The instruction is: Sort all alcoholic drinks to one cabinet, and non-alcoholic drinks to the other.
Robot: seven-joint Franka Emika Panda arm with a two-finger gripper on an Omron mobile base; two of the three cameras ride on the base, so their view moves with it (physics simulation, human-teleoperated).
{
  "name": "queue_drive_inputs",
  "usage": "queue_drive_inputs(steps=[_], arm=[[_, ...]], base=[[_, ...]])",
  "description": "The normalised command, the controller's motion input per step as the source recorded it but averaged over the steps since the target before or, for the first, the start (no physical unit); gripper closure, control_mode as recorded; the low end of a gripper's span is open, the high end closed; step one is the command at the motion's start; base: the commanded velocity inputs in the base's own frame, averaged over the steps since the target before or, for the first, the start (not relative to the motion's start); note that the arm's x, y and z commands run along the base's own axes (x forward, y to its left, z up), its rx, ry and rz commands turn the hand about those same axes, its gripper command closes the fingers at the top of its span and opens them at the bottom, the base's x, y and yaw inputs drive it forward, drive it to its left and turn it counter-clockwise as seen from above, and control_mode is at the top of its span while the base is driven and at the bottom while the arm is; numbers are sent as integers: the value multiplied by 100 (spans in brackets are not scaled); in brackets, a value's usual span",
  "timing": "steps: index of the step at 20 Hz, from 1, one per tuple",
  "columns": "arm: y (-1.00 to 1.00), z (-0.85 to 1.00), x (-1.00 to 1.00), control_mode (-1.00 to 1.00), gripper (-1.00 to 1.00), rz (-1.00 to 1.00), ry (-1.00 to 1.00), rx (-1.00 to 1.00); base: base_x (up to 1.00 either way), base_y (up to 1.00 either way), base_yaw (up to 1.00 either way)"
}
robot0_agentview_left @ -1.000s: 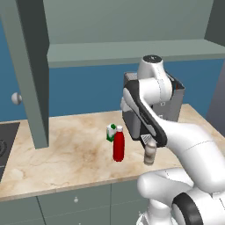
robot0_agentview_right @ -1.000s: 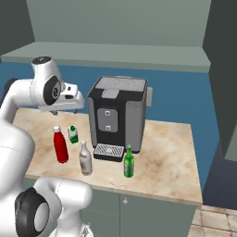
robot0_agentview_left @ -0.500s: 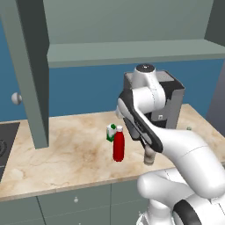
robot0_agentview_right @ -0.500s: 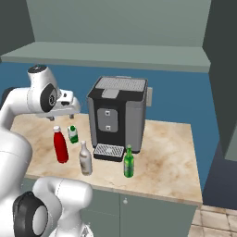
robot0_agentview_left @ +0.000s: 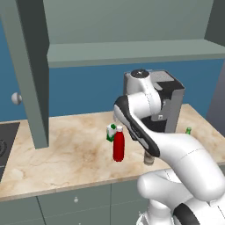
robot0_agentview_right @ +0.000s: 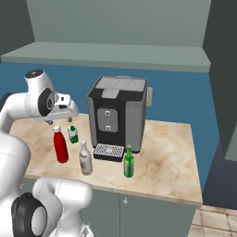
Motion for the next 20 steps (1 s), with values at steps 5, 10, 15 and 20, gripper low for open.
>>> queue_drive_inputs(steps=[5, 10, 15, 20], arm=[[12, -13, 0, -100, -100, 1, 4, 0], [12, -14, 0, -100, -100, 0, 6, 0], [11, -17, 0, -100, -100, 0, 5, 0], [9, -18, 0, -100, -100, 0, 2, 0]], base=[[0, 0, 0], [0, 0, 0], [0, 0, 0], [0, 0, 0]])
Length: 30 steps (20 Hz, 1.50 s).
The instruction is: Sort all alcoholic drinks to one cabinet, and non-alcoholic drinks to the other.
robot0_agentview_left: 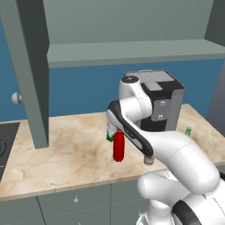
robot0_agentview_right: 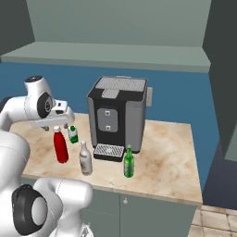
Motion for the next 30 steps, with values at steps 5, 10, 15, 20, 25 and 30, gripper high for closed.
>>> queue_drive_inputs(steps=[5, 10, 15, 20, 25, 30], arm=[[3, -14, -2, -100, -100, 0, 0, 0], [0, -14, -1, -100, -100, 0, 0, 0], [0, -18, 0, -100, -100, 0, 0, 1], [0, -18, 0, -100, -100, 0, 0, 5], [0, -19, 0, -100, -100, 0, 0, 5], [3, -18, 0, -100, -100, 0, -2, 2]], base=[[0, 0, 0], [0, 0, 0], [0, 0, 0], [0, 0, 0], [0, 0, 0], [0, 0, 0]])
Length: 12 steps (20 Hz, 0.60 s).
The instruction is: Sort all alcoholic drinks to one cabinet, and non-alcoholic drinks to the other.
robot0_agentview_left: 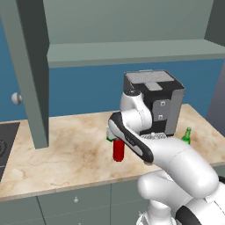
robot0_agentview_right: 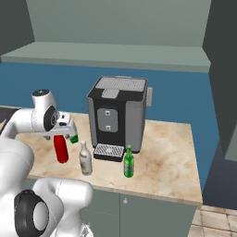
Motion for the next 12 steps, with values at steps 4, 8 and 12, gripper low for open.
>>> queue_drive_inputs(steps=[4, 8, 12], arm=[[5, -18, 1, -100, -100, 0, -4, 0], [6, -13, 5, -100, -100, 0, -4, 0], [4, -6, 9, -100, -100, 0, -3, 0]], base=[[0, 0, 0], [0, 0, 0], [0, 0, 0]])
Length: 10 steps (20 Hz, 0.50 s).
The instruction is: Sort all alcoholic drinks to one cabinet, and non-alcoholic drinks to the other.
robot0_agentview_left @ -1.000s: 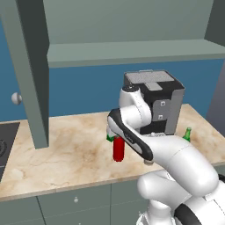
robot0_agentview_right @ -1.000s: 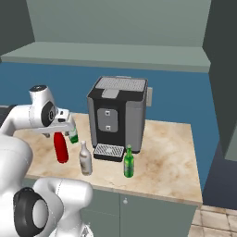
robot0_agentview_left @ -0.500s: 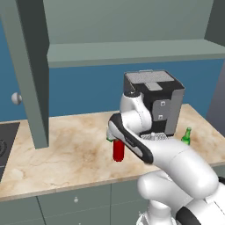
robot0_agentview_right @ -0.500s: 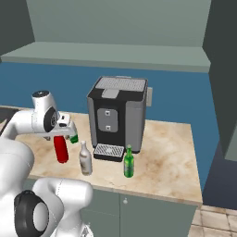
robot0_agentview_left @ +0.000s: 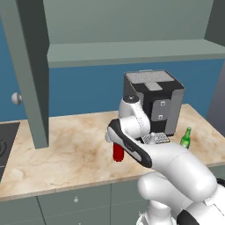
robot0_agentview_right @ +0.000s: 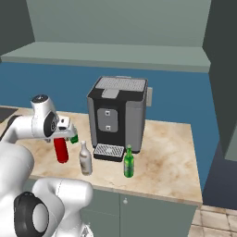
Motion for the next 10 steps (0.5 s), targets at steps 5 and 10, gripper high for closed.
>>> queue_drive_inputs(steps=[5, 10], arm=[[7, -3, 14, -100, -100, 0, -5, 0], [8, -5, 13, -100, -100, 0, -4, 1]], base=[[0, 0, 0], [0, 0, 0]])
